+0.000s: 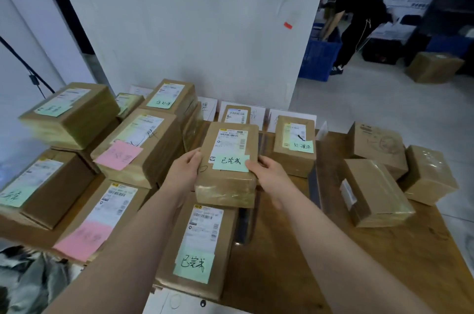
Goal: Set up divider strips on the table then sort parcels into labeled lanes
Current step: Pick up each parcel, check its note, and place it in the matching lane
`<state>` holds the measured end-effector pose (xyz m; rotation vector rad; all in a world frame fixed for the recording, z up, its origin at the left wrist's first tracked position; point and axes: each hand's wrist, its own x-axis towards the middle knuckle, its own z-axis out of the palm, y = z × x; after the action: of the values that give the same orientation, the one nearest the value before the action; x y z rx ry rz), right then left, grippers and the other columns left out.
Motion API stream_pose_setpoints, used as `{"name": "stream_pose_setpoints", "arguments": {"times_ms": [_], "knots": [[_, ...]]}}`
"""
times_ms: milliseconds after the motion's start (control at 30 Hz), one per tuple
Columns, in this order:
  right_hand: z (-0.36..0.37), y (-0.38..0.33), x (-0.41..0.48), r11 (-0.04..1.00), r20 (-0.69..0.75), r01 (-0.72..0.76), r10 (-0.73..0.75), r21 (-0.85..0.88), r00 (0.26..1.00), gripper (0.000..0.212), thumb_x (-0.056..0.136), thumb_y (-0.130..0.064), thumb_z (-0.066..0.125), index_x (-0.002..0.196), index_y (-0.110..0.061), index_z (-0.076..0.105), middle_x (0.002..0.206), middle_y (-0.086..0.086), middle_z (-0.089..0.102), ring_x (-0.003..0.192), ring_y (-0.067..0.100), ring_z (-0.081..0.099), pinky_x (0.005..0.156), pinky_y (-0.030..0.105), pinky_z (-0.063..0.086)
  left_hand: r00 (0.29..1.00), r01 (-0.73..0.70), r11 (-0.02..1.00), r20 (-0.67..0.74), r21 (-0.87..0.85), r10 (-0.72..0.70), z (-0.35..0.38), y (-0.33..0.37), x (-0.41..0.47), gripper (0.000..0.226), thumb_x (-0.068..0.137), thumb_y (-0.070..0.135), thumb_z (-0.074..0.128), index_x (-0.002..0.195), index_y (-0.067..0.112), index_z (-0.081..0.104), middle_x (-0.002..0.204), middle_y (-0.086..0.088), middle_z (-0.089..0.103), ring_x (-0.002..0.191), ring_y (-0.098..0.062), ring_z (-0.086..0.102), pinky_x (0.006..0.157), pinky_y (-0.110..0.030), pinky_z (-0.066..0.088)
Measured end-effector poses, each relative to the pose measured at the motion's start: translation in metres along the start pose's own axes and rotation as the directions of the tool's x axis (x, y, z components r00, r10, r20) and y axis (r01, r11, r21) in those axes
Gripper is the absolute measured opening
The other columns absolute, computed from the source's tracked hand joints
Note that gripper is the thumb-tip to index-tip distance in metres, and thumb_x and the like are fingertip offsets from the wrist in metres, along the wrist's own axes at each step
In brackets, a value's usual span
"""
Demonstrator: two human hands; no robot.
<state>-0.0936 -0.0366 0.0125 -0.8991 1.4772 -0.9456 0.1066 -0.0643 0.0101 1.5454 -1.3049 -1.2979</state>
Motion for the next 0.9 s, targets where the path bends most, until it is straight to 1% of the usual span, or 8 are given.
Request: {"name": "stream_pose_setpoints", "arguments": {"times_ms": [200, 367, 467, 567, 633, 733, 800, 900], "knots": [[0.031, 0.002, 0.019, 1.000, -0.087, 0.008, -0.007, 0.019, 0.996, 0.027, 0.095, -0.026, 0.058, 0.121, -0.034, 0.054, 0.107, -0.011, 0.066, 0.099, 0.012, 0.065, 0.083, 0.032, 0.057, 0.999, 0.011, 1.000, 0.039, 0.029, -0.012, -0.021, -0.005, 0.029, 0.042, 0.103, 0.032, 0.045, 0.144, 0.020, 0.049, 0.131, 0.002, 0.061, 0.112, -0.013, 0.061, 0.085, -0.026, 0.051], [0.047, 0.007, 0.029, 1.000, -0.162, 0.020, -0.023, -0.024, 0.987, 0.020, 0.096, -0.022, 0.057, 0.102, -0.040, 0.053, 0.100, -0.016, 0.065, 0.095, 0.007, 0.063, 0.075, 0.025, 0.054, 0.995, 0.021, 0.999, 0.096, 0.032, -0.024, -0.026, -0.011, 0.045, 0.047, 0.102, 0.033, 0.049, 0.147, 0.023, 0.042, 0.126, 0.005, 0.064, 0.108, -0.010, 0.063, 0.085, -0.028, 0.055], [0.051, 0.011, 0.032, 0.997, -0.205, 0.036, -0.049, -0.067, 0.977, 0.024, 0.096, -0.021, 0.056, 0.116, -0.035, 0.056, 0.101, -0.017, 0.064, 0.095, 0.006, 0.062, 0.077, 0.026, 0.054, 0.995, 0.011, 0.999, 0.101, 0.042, -0.015, -0.025, -0.015, 0.048, 0.051, 0.102, 0.033, 0.049, 0.150, 0.024, 0.037, 0.133, 0.002, 0.060, 0.110, -0.011, 0.062, 0.082, -0.026, 0.055], [0.055, 0.010, 0.032, 0.996, -0.224, 0.042, -0.060, -0.084, 0.973, 0.036, 0.097, -0.021, 0.054, 0.133, -0.027, 0.052, 0.106, -0.013, 0.064, 0.098, 0.008, 0.062, 0.078, 0.026, 0.054, 0.997, -0.003, 0.996, 0.078, 0.089, -0.004, -0.023, -0.016, 0.048, 0.052, 0.102, 0.033, 0.048, 0.151, 0.024, 0.035, 0.140, 0.003, 0.054, 0.108, -0.006, 0.057, 0.074, -0.015, 0.050], [0.056, 0.009, 0.030, 0.991, -0.260, 0.043, -0.074, -0.126, 0.963, 0.041, 0.096, -0.022, 0.055, 0.137, -0.023, 0.049, 0.123, -0.004, 0.063, 0.106, 0.012, 0.060, 0.086, 0.031, 0.054, 0.999, -0.023, 0.990, 0.050, 0.143, 0.016, -0.023, -0.015, 0.048, 0.053, 0.102, 0.033, 0.048, 0.152, 0.023, 0.033, 0.146, 0.000, 0.050, 0.123, -0.014, 0.052, 0.088, -0.021, 0.046], [0.050, 0.003, 0.025, 0.967, -0.351, 0.029, -0.120, -0.253, 0.929, 0.057, 0.095, -0.031, 0.058, 0.147, -0.022, 0.036, 0.147, 0.002, 0.045, 0.131, 0.021, 0.046, 0.103, 0.044, 0.045, 0.995, -0.095, 0.966, -0.004, 0.240, 0.099, -0.025, -0.008, 0.049, 0.055, 0.101, 0.034, 0.049, 0.151, 0.021, 0.034, 0.150, -0.004, 0.046, 0.136, -0.021, 0.043, 0.108, -0.039, 0.039], [0.042, -0.003, 0.020, 0.929, -0.381, 0.056, -0.204, -0.366, 0.902, 0.058, 0.095, -0.033, 0.057, 0.147, -0.021, 0.036, 0.150, 0.002, 0.042, 0.135, 0.022, 0.041, 0.107, 0.041, 0.040, 0.982, -0.174, 0.934, -0.020, 0.311, 0.189, -0.026, 0.003, 0.048, 0.052, 0.100, 0.035, 0.051, 0.148, 0.021, 0.040, 0.148, -0.003, 0.048, 0.136, -0.022, 0.044, 0.109, -0.041, 0.038], [0.027, -0.012, 0.009, 0.864, -0.395, 0.075, -0.303, -0.498, 0.867, 0.053, 0.096, -0.034, 0.053, 0.145, -0.020, 0.039, 0.148, 0.001, 0.044, 0.133, 0.019, 0.043, 0.100, 0.030, 0.036, 0.933, -0.342, 0.854, 0.036, 0.392, 0.358, -0.020, 0.024, 0.045, 0.032, 0.098, 0.032, 0.052, 0.130, 0.027, 0.056, 0.128, 0.000, 0.063, 0.119, -0.021, 0.058, 0.095, -0.039, 0.050]]}}
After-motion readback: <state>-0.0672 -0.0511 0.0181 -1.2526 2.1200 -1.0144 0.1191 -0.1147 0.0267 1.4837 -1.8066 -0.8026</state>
